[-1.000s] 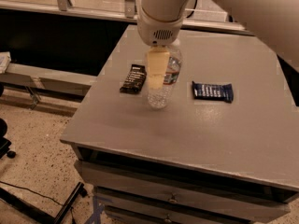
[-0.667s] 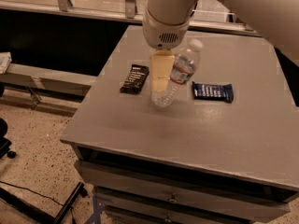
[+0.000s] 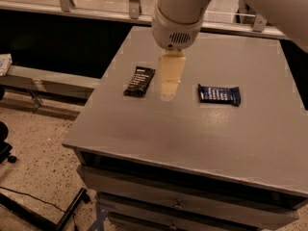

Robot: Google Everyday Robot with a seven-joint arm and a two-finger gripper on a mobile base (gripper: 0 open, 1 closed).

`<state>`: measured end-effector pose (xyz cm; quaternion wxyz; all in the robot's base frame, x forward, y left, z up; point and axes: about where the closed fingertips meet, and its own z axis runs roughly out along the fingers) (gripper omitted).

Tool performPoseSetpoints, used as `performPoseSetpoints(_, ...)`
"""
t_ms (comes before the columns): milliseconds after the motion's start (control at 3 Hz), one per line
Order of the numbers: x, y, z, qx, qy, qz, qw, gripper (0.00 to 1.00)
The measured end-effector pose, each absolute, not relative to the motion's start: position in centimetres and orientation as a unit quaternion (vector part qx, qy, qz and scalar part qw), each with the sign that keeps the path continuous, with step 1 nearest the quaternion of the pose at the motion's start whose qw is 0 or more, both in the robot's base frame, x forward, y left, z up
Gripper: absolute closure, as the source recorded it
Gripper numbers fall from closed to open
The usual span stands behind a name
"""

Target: Pick water bottle

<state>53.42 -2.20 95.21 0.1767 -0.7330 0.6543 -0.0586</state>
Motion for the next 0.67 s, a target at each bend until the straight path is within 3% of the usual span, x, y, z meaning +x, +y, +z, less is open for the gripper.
performPoseSetpoints(667,53.23,-1.69,95.08,-0.732,0.652,-0.051,0.191,0.0)
